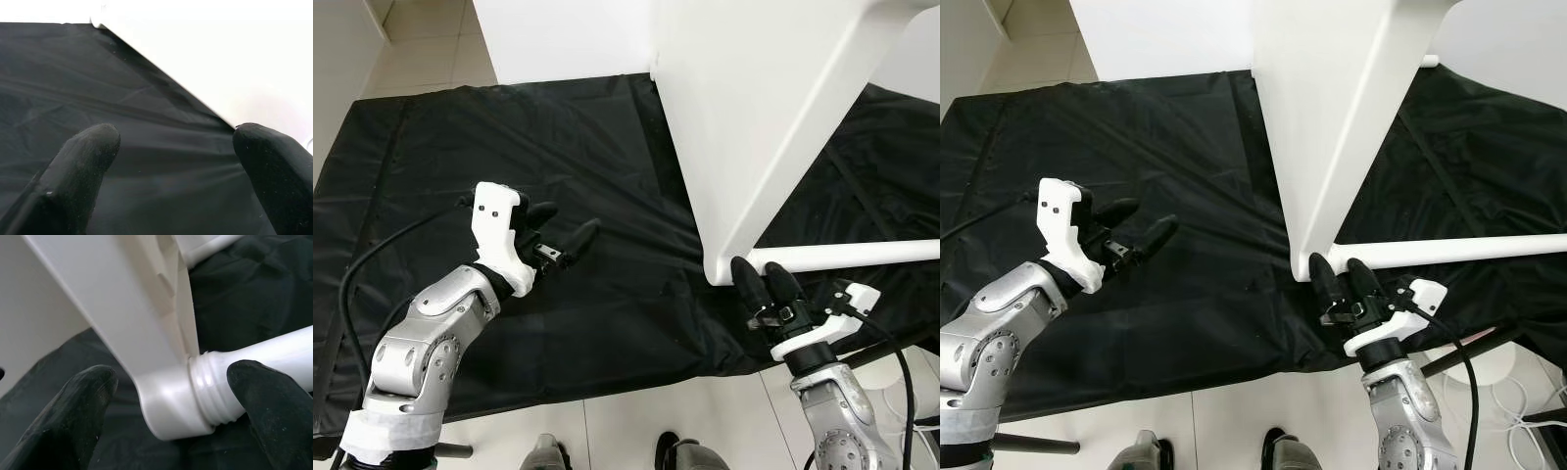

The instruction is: Building children table

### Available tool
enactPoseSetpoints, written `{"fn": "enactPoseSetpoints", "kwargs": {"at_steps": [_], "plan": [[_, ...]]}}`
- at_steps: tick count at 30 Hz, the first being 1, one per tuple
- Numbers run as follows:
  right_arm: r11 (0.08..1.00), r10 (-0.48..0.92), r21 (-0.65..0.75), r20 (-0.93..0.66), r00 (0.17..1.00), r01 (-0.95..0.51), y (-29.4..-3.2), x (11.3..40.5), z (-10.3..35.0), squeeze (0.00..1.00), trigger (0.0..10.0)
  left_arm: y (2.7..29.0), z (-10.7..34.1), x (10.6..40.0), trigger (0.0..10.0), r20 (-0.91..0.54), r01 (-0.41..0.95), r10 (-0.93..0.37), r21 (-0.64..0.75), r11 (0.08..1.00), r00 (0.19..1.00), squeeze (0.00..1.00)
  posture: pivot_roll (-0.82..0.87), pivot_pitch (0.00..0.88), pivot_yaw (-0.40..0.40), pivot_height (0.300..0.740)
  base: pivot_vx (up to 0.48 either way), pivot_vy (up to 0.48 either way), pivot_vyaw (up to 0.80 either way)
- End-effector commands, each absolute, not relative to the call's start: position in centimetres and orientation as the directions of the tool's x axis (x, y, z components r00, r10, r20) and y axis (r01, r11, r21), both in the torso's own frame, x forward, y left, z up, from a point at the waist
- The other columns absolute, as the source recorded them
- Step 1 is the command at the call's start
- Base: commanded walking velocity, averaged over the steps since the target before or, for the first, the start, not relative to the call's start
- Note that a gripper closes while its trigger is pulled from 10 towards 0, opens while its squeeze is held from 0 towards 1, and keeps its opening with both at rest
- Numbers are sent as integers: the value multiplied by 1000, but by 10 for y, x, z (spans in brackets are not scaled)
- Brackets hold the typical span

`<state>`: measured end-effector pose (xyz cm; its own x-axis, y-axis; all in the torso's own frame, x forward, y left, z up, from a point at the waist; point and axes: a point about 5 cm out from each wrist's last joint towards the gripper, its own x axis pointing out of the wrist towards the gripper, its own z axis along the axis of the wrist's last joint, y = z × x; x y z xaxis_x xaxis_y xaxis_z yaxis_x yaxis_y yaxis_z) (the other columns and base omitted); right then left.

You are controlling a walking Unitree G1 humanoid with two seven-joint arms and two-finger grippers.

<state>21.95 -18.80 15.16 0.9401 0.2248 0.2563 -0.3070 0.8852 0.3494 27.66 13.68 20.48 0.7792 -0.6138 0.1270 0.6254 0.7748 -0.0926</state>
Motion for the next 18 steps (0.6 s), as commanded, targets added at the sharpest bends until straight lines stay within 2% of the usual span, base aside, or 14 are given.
{"fn": "enactPoseSetpoints", "kwargs": {"at_steps": [1,2,3,4,8,9,10,11,18], "plan": [[899,236,308,261,936,-313,-184,217,154,1000,10000,140,203,275,10000,130,598,-585,-102,795,800,388,56,149,18,740,0,0,0],[904,231,294,273,934,-310,-183,219,157,1000,10000,137,201,274,10000,129,599,-587,-104,794,800,192,54,146,18,740,0,0,0],[904,231,294,273,934,-310,-183,219,157,1000,10000,137,201,274,10000,129,599,-587,-104,794,800,192,54,146,18,740,0,0,0],[918,220,262,285,933,-297,-182,221,160,1000,10000,135,199,273,10000,127,599,-587,-96,795,800,0,53,146,17,740,0,0,0],[944,204,193,296,933,-268,-181,225,166,1000,10000,129,194,270,10000,118,596,-588,-50,801,800,0,51,143,13,740,0,0,0],[946,215,173,294,931,-273,-180,225,167,902,10000,129,194,269,10000,120,595,-588,-39,803,800,0,49,143,12,740,0,0,0],[946,215,173,294,931,-273,-180,225,167,902,10000,129,194,269,10000,120,595,-588,-39,803,800,0,49,143,12,740,0,0,0],[952,238,123,284,929,-282,-178,225,167,0,10000,126,192,267,10000,121,591,-585,-21,806,802,0,47,142,8,740,0,0,0],[954,251,89,277,928,-285,-175,229,167,0,10000,122,187,264,10000,107,577,-575,18,817,811,0,48,139,-4,740,0,0,0]]}}
